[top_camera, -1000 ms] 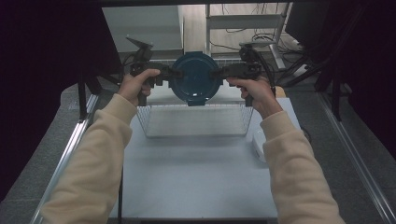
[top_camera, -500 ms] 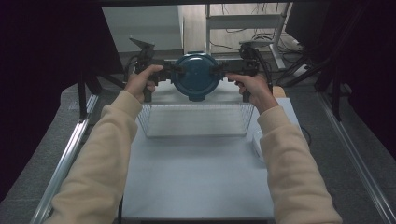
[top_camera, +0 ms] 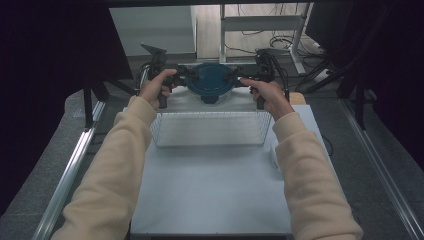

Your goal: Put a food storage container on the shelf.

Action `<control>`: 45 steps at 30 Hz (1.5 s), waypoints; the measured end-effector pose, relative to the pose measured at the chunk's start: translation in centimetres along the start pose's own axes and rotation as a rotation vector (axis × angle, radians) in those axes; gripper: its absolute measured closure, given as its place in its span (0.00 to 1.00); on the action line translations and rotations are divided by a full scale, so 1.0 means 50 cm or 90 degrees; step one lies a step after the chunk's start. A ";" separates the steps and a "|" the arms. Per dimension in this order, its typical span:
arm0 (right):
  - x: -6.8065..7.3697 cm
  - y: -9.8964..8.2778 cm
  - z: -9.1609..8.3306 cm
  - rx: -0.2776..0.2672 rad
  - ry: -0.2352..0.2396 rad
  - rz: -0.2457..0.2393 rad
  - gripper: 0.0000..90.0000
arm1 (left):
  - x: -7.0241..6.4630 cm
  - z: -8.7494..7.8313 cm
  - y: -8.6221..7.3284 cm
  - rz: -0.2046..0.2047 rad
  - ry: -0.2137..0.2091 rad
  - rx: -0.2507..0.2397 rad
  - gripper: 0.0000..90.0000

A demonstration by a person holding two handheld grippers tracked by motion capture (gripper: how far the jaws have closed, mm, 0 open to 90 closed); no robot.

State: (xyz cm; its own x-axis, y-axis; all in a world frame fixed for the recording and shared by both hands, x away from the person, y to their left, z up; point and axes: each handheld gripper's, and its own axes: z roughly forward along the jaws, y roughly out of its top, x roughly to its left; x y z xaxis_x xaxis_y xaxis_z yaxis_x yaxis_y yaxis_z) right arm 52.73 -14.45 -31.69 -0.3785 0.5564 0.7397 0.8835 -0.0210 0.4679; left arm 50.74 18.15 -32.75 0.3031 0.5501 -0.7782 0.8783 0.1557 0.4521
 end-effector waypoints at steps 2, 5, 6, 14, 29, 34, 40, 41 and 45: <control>0.000 0.000 0.000 -0.001 -0.001 -0.005 0.38 | 0.001 0.000 -0.002 0.004 -0.003 -0.005 0.41; 0.008 -0.003 0.002 -0.001 -0.016 -0.026 0.33 | -0.002 0.002 -0.007 0.020 0.004 -0.012 0.37; 0.008 -0.003 0.002 -0.001 -0.016 -0.026 0.33 | -0.002 0.002 -0.007 0.020 0.004 -0.012 0.33; 0.049 -0.016 -0.020 -0.045 -0.081 -0.108 0.17 | -0.030 -0.040 -0.024 0.081 0.048 -0.071 0.26; 0.080 -0.150 -0.136 -0.067 -0.152 -0.307 0.25 | -0.079 -0.128 -0.215 0.260 0.109 -0.085 0.25; 0.057 -0.225 -0.161 -0.065 -0.149 -0.335 0.28 | -0.069 -0.128 -0.297 0.307 0.145 -0.066 0.25; 0.017 -0.302 -0.166 -0.054 -0.161 -0.345 0.29 | -0.030 -0.112 -0.369 0.304 0.167 -0.044 0.25; 0.008 -0.318 -0.165 -0.050 -0.161 -0.347 0.29 | -0.020 -0.108 -0.382 0.301 0.169 -0.038 0.25; -0.026 -0.371 -0.162 -0.043 -0.165 -0.343 0.30 | 0.012 -0.098 -0.425 0.292 0.187 -0.029 0.26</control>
State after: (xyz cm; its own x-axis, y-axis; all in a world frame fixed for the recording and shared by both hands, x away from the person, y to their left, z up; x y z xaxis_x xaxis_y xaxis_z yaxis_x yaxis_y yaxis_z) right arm 34.59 -21.52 -37.40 -0.6808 0.6878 0.2519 0.5639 0.2725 0.7796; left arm 30.46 19.19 -40.71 0.5296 0.7752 -0.3443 0.6609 -0.1227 0.7404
